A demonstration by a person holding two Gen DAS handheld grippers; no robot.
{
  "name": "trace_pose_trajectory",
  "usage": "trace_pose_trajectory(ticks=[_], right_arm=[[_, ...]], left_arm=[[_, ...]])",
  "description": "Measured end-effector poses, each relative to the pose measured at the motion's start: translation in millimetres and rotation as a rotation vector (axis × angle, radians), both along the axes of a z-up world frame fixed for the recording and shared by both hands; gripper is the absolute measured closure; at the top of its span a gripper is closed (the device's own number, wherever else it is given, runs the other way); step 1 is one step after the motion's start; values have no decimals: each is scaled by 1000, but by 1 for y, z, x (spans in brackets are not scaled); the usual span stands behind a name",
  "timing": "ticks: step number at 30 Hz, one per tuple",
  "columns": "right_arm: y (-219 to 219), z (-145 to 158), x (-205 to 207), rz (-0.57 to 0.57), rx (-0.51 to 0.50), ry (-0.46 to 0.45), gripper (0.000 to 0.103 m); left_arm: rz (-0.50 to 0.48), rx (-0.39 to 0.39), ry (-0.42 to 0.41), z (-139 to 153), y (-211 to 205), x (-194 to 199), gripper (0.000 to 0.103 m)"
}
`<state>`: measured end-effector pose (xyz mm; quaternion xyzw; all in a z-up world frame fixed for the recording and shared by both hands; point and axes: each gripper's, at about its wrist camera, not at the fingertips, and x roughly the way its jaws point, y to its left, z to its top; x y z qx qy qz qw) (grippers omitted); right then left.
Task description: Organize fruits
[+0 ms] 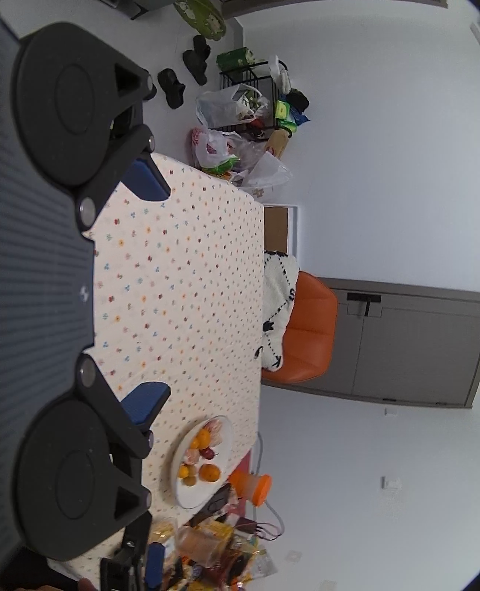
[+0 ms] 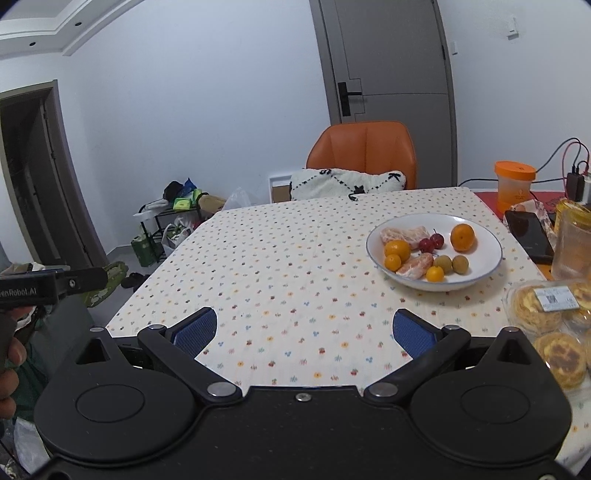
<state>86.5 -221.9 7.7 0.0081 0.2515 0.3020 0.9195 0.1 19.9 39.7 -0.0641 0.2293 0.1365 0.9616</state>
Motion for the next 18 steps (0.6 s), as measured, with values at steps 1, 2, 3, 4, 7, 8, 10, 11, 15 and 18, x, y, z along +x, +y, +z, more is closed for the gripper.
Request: trace_pose_trajectory(ticks=[1, 2, 3, 4, 7, 8, 10, 11, 15, 18], right_arm=[[-1, -1, -1, -2, 0, 1, 0], [-2, -1, -2, -4, -1, 0, 0], [-2, -1, -3, -8, -3, -1, 0], [-3, -1, -4, -11, -4, -4, 0], [-6, 0, -5, -16, 1, -7, 0], [-7, 0, -5, -18, 6, -6, 0], [-9, 1, -6, -18, 11, -9, 0], [-9, 1, -6, -18, 12, -10, 0], [-12, 2, -5, -4, 28, 4, 0], [-11, 2, -5, -8, 24, -3, 0]], left_arm=[[-5, 0, 0, -1, -1, 0, 0], [-4, -1, 0, -1, -2, 0, 0], [-4, -1, 0, -1, -3, -1, 0], [-6, -1, 0, -2, -4, -1, 0], [-19, 5, 8, -5, -8, -2, 0], [-17, 4, 11, -5, -8, -2, 0], [-17, 1, 12, -5, -9, -2, 0], [-19, 4, 11, -5, -9, -2, 0], [-25, 10, 14, -4, -10, -2, 0], [-28, 11, 19, -5, -11, -1, 0]])
